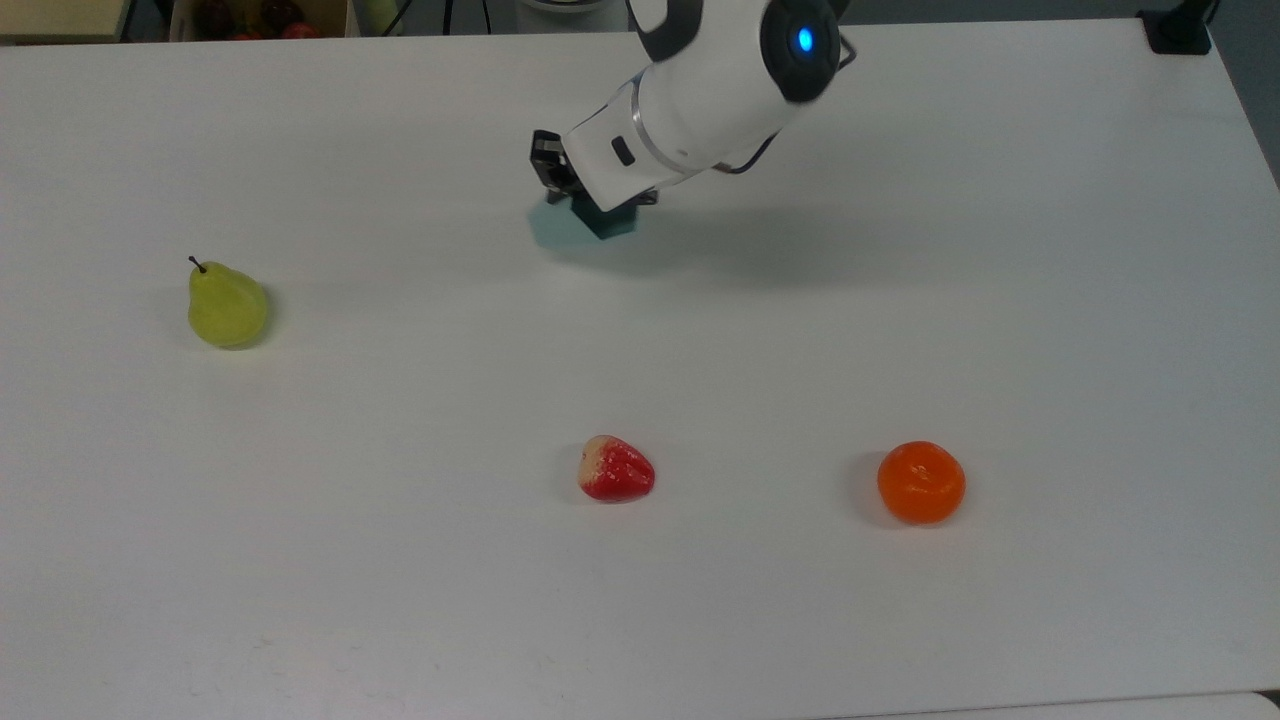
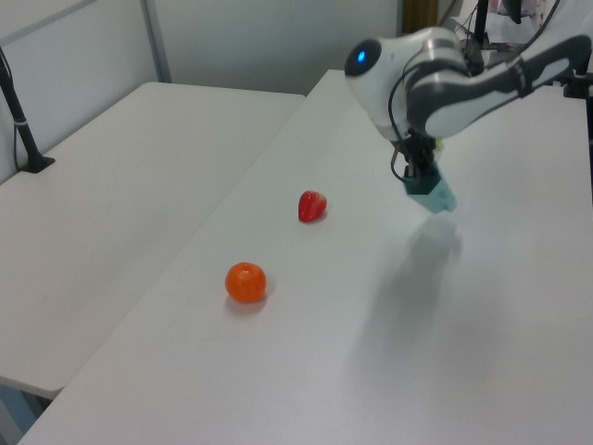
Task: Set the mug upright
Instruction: 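Rotate the held mug upright and set it on the table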
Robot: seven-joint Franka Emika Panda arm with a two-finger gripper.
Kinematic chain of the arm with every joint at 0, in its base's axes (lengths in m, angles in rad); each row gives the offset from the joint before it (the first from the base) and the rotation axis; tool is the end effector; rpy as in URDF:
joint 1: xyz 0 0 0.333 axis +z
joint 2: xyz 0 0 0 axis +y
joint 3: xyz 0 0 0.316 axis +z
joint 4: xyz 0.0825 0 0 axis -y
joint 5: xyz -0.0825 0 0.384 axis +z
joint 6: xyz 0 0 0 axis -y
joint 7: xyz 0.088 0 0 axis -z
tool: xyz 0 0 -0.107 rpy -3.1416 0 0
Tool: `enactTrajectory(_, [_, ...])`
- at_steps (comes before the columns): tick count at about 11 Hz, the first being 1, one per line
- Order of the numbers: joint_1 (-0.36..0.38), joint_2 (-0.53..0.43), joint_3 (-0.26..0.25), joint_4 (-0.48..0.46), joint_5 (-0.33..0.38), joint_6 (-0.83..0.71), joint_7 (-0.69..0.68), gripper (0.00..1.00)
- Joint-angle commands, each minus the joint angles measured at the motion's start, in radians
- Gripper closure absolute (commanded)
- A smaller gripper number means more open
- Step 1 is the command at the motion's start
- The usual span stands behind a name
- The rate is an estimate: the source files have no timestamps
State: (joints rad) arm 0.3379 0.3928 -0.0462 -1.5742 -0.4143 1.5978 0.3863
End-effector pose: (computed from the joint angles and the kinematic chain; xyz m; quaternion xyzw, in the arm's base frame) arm 0.6148 0.1442 0.3989 0.9611 -0.0022 -0.0994 0.2576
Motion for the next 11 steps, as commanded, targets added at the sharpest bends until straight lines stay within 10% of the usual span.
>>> enactTrajectory(1, [-0.02,-0.069,0.005,-0.03,0.194,0.137,-0.171,0.99])
enactTrajectory(8, [-0.051,-0.043,0.003,-0.141,0.371,0.441,-0.458,0.88])
enactTrajectory(10, [-0.077,-0.06,0.003,-0.13,0.387,0.398,-0.457,0.03])
enactTrajectory(11, [-0.079,-0.081,0.003,-0.119,0.388,0.36,-0.457,0.0])
